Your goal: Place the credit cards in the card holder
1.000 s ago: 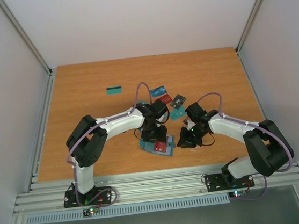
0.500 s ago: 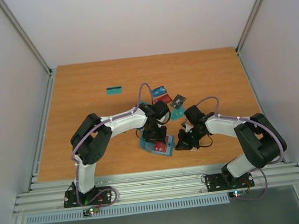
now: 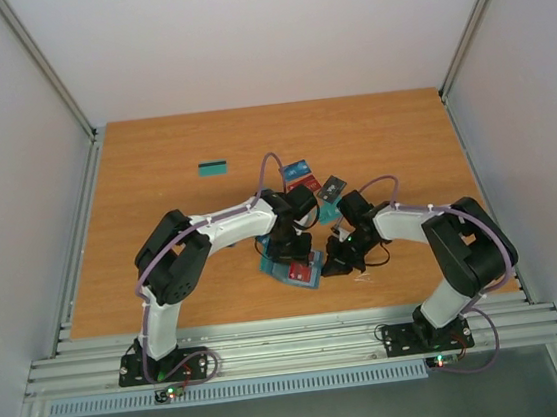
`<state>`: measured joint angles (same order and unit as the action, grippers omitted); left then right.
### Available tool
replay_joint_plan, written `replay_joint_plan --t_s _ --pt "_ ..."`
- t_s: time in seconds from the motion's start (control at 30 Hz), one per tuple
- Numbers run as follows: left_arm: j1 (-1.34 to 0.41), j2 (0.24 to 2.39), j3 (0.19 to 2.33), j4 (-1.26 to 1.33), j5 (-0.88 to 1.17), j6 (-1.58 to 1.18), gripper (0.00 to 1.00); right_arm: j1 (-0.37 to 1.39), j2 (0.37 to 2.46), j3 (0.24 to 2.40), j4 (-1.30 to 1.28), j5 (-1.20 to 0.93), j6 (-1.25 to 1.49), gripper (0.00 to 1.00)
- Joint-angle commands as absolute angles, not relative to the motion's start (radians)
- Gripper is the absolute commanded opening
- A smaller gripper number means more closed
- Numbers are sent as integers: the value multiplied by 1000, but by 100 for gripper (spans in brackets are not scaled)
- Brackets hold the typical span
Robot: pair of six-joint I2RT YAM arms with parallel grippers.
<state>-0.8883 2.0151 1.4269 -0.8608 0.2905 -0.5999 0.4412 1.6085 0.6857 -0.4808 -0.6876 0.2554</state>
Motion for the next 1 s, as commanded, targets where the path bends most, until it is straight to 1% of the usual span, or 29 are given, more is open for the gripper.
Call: replay_joint_plan --t_s 0.0,0.07,0.23,0.47,0.57,0.67,0.77,0.8,0.87,0.97 --pt "-910 2047 1457 -827 376 -640 43 435 1645 740 -490 -615 197 5" --pt "-910 2049 1455 -815 400 -657 44 429 1644 766 -532 -591 173 5" --pt "-902 2043 1458 -799 446 -688 50 401 1610 805 -611 -554 117 5" --pt "-874 2012 1478 -837 445 -700 57 387 1529 785 -677 -541 77 5" --pt "-870 1996 1480 -855 438 -692 58 387 1479 777 -709 -535 71 5" --pt "-870 1988 1485 -879 432 -674 60 387 1417 770 -725 -561 83 6" --pt "-870 1981 1485 -895 421 -662 61 387 1371 759 -711 -631 98 8" --pt "-868 1976 1485 -897 415 -659 60 388 1362 750 -695 -662 108 8" --pt "-868 1969 1488 -900 396 -647 53 390 1349 724 -645 -720 138 8" --pt "-868 1968 1495 -909 353 -614 37 400 1352 690 -569 -768 186 8"
